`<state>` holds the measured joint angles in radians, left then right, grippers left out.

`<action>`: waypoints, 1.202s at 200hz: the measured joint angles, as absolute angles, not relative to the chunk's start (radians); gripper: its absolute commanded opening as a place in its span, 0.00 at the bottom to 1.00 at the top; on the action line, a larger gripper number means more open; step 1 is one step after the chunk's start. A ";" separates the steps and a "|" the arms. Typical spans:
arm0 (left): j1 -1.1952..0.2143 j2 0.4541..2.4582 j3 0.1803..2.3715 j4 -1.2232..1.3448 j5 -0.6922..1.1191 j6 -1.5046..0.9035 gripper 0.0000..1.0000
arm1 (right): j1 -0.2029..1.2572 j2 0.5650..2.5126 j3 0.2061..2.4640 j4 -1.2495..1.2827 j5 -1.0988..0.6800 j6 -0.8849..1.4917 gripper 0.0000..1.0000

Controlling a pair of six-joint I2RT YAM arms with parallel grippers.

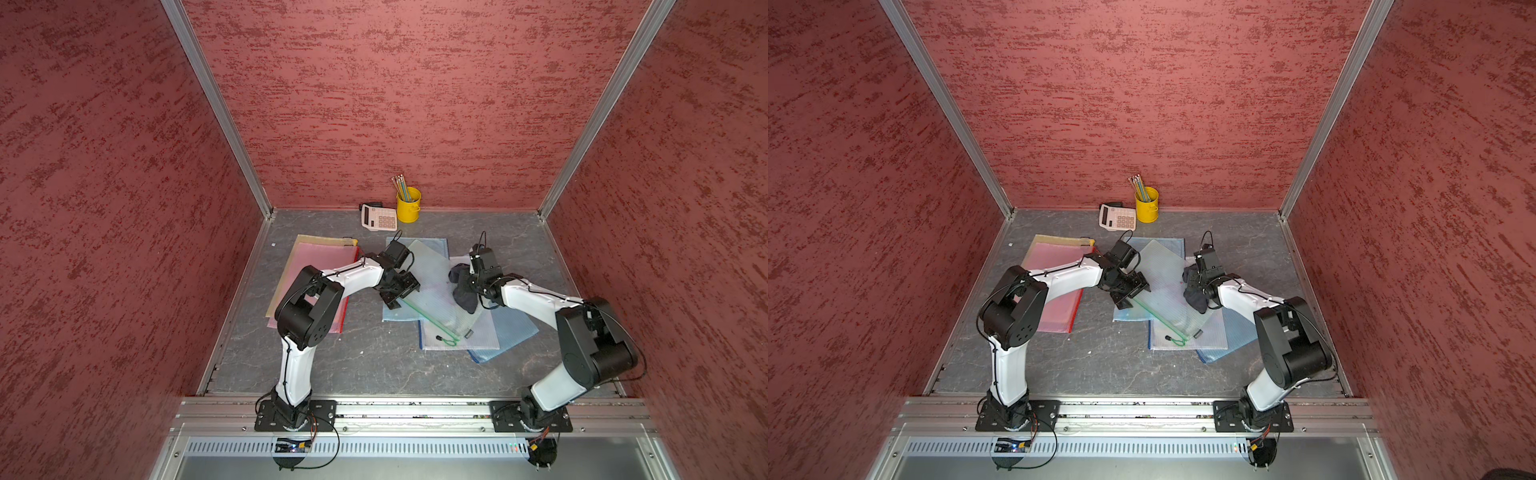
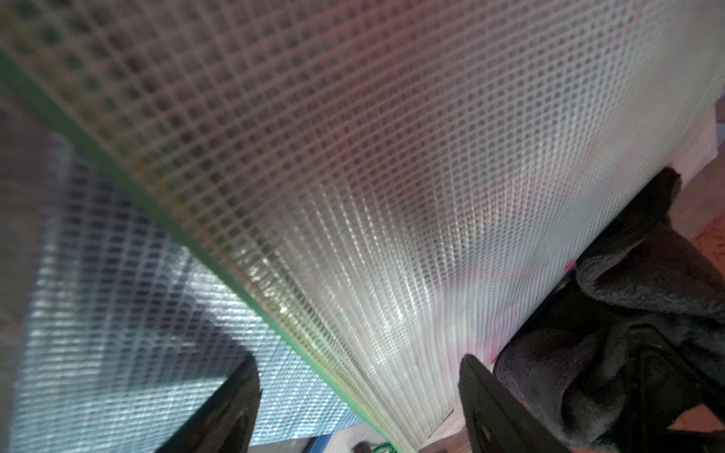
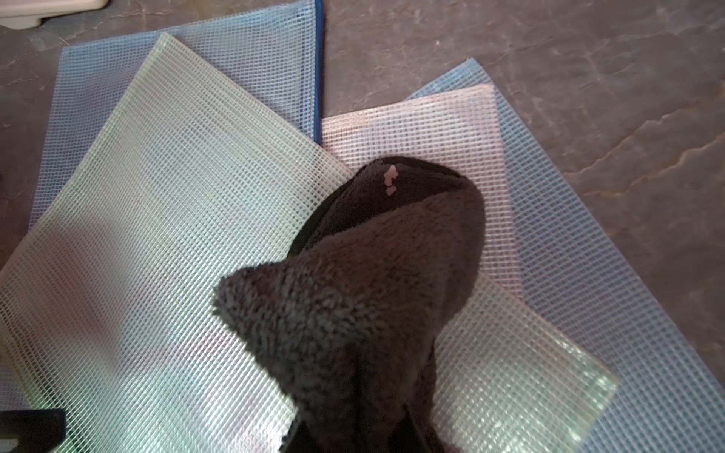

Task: Wipe the document bag
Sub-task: Move the document bag.

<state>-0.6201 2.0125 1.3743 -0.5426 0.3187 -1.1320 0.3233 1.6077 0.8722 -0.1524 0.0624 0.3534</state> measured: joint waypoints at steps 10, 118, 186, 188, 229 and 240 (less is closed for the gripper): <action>-0.632 2.024 1.385 -0.519 0.307 -1.158 0.76 | 0.323 1.608 0.866 -0.145 0.056 0.351 0.00; -0.669 2.074 1.375 -0.341 0.238 -1.158 0.00 | 0.323 1.609 0.836 -0.132 0.021 0.331 0.00; -0.616 2.013 1.409 -0.234 0.498 -0.855 0.00 | 0.235 1.504 1.100 -0.351 0.091 0.194 0.00; -0.611 2.007 1.407 -0.231 0.516 -0.843 0.00 | 0.233 1.502 1.111 -0.354 0.092 0.188 0.00; -0.505 1.905 1.403 -0.332 0.748 -0.598 0.00 | 0.272 1.405 1.254 -0.383 0.064 0.118 0.00; -0.478 1.903 1.383 -0.349 0.775 -0.550 0.00 | 0.323 1.385 1.241 -0.378 0.045 0.125 0.00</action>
<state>-0.4778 1.9026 1.3827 -0.3489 0.7750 -0.5503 0.3233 1.3849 1.2411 -0.3782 0.0448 0.1253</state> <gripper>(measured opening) 0.060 0.107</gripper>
